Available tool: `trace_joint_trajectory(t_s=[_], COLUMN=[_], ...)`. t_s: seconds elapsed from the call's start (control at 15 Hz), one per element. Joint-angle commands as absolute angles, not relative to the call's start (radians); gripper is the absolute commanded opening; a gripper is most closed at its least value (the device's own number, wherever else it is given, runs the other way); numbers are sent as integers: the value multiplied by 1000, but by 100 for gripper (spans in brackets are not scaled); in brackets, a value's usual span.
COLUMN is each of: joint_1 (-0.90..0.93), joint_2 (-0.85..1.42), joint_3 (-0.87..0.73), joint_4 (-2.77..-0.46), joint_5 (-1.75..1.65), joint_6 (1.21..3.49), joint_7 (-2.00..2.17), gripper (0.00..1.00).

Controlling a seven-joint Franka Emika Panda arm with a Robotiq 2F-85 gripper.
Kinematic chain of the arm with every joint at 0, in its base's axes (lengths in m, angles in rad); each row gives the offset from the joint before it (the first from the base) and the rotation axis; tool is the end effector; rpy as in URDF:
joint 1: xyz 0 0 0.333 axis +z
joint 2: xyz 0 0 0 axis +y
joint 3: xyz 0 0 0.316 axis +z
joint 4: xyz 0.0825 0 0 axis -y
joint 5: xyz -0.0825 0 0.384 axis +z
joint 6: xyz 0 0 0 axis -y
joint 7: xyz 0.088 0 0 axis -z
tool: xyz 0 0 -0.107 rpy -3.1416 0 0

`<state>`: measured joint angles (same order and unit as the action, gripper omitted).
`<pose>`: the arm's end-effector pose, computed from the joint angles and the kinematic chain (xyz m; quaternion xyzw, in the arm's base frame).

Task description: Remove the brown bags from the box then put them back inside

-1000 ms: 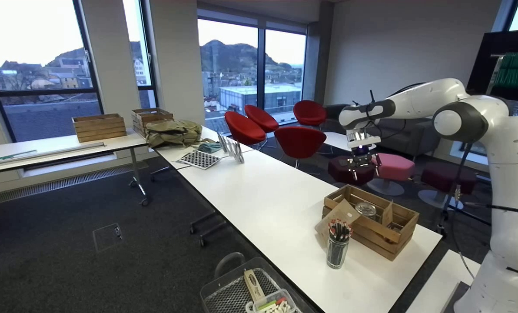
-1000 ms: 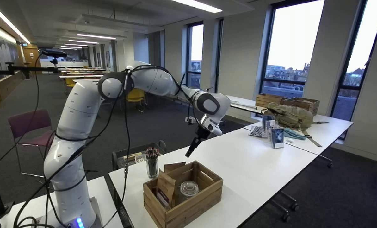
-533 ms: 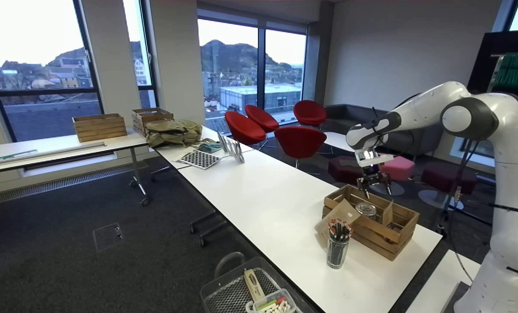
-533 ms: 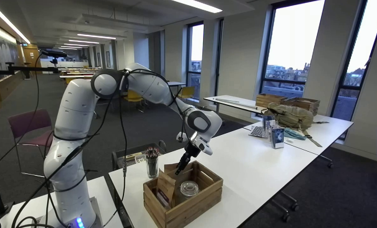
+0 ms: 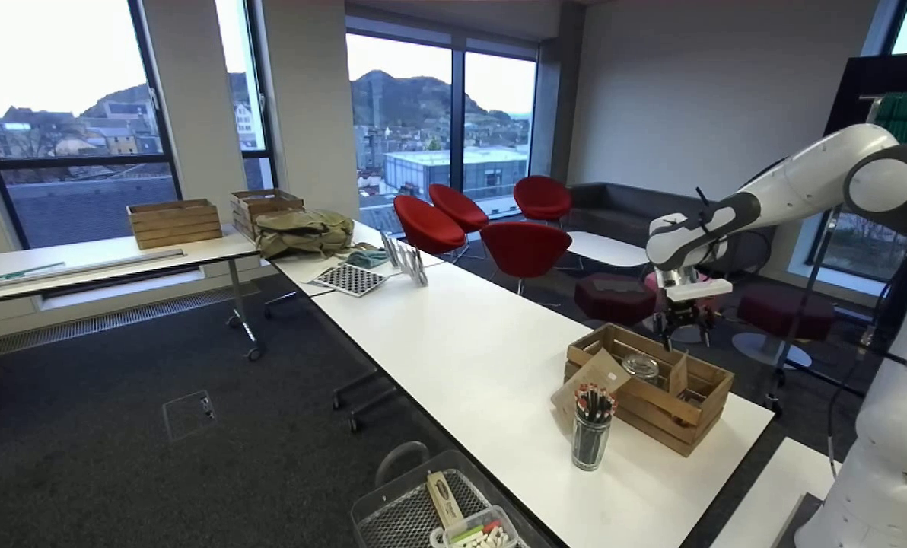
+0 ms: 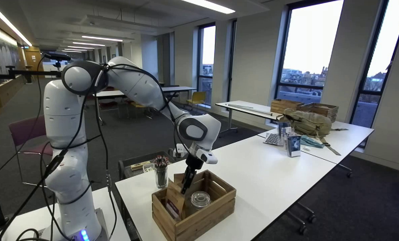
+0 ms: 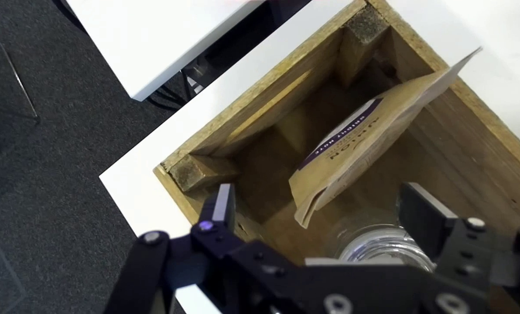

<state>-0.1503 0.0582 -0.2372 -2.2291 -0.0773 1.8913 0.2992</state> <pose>0.4465 -0.1884 0.3221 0.9285 -0.3129 -0.1975 0.0316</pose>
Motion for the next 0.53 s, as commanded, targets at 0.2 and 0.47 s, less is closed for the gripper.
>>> trace_joint_trajectory(t_s=[0.2, 0.47], joint_1=[-180, -194], joint_2=[-36, -26], joint_3=[-229, -240], joint_4=[-2302, -2298], joint_5=[46, 151], joint_6=[1874, 1892], joint_7=[515, 638], gripper=[100, 100])
